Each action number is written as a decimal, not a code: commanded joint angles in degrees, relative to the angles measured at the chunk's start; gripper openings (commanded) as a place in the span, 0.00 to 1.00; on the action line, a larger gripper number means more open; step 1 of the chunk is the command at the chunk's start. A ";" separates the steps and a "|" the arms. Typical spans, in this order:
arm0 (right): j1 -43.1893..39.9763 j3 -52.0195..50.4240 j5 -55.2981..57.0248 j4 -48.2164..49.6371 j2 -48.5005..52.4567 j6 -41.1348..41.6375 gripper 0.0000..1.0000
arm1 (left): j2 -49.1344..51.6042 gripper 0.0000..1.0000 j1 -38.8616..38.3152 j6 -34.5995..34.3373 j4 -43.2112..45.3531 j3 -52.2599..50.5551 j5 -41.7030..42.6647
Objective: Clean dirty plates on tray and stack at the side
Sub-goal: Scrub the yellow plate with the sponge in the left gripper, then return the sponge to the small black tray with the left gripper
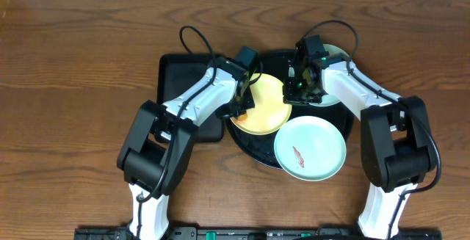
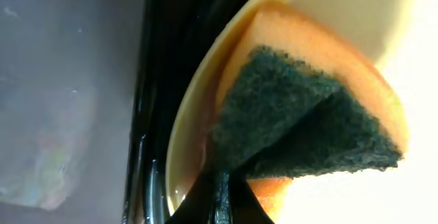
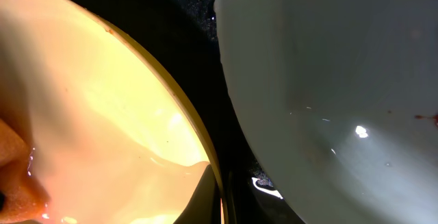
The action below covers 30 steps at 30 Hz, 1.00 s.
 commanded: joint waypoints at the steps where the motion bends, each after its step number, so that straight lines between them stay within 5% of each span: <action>1: 0.81 -0.09 1.36 -0.63 1.40 0.44 0.01 | 2.64 0.08 1.64 2.29 -4.57 -0.02 -7.56; 21: 0.76 -0.09 1.36 -0.61 1.38 0.42 0.01 | -15.34 0.08 14.03 13.14 -14.80 4.61 -9.84; 30: 0.76 -0.09 1.36 -0.35 1.38 -0.83 0.01 | -14.53 0.14 21.42 15.89 -3.43 -9.20 -5.68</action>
